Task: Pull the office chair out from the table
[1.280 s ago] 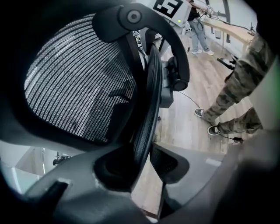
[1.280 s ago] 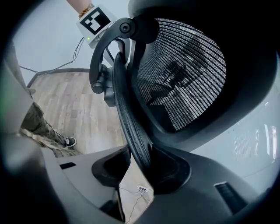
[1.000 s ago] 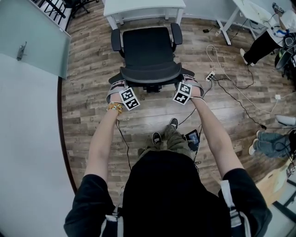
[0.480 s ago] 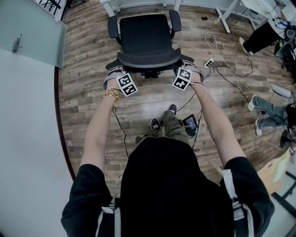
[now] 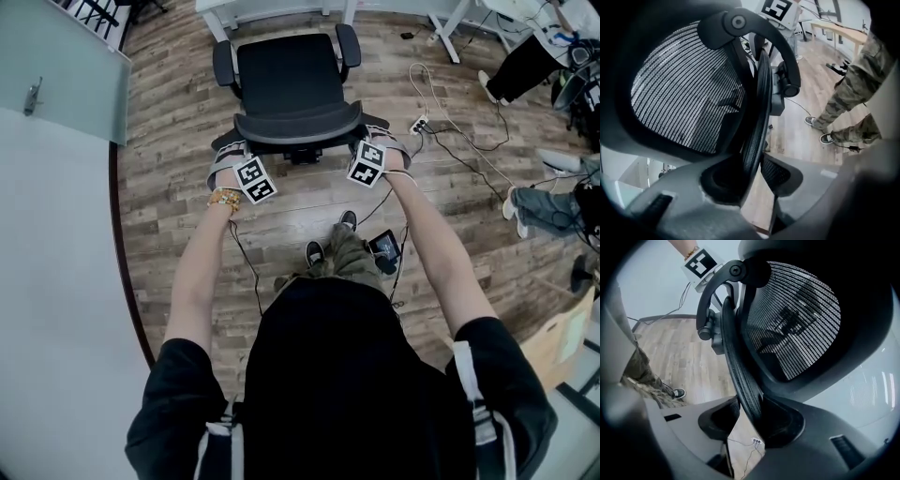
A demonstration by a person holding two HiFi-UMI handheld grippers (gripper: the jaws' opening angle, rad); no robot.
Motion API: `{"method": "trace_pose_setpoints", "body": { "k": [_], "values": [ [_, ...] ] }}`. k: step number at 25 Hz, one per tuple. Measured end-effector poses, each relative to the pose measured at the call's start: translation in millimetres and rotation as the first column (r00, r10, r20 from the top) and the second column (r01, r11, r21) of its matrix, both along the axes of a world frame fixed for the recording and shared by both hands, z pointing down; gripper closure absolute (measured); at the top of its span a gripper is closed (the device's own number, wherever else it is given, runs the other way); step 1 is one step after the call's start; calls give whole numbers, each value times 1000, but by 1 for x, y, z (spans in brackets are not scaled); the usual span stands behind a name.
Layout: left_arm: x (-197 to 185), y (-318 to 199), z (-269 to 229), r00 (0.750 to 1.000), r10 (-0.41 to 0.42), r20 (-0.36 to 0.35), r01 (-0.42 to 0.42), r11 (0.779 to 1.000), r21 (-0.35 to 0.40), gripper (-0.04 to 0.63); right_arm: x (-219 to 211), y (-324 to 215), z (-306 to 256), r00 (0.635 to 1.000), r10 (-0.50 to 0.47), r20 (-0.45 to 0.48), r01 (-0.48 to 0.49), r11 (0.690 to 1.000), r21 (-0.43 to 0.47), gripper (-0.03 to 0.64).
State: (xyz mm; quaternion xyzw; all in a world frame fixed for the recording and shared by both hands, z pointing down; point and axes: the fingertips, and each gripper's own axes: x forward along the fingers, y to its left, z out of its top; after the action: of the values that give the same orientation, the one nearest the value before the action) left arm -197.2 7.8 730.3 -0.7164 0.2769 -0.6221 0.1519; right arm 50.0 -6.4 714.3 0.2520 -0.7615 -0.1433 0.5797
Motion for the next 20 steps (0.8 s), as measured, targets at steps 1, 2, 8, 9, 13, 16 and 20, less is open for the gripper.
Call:
{"method": "trace_pose_setpoints", "body": {
  "k": [1,2,8,9,13,16,20],
  "values": [
    [1,1,0,1000,-1,-1,1,1000,1,449,0,1,-1,1000,-1,3,1,1000,3,482],
    [1,2,0,1000,-1,-3,1,1000,3,449,0,3,-2,1000,-1,5,1,1000,5,482],
    [5,11,-4,1000,-8,-18,8,1000,12,446,3,12,-6,1000,-10,12,10,1000,27,478],
    [6,13,-4,1000,-12,-26,12,1000,6,446,4,14,-6,1000,-13,14,12,1000,23,476],
    [9,16,-4,997,-39,-72,36,998,-41,427,4,21,-9,998,-40,41,42,998,-48,470],
    [8,16,-12,990,-72,-119,68,997,-39,397,3,24,-22,994,-49,96,56,996,-71,454],
    [14,35,-47,952,-94,-291,119,990,72,377,3,42,-48,970,-6,243,7,1000,-1,486]
  ]
}}
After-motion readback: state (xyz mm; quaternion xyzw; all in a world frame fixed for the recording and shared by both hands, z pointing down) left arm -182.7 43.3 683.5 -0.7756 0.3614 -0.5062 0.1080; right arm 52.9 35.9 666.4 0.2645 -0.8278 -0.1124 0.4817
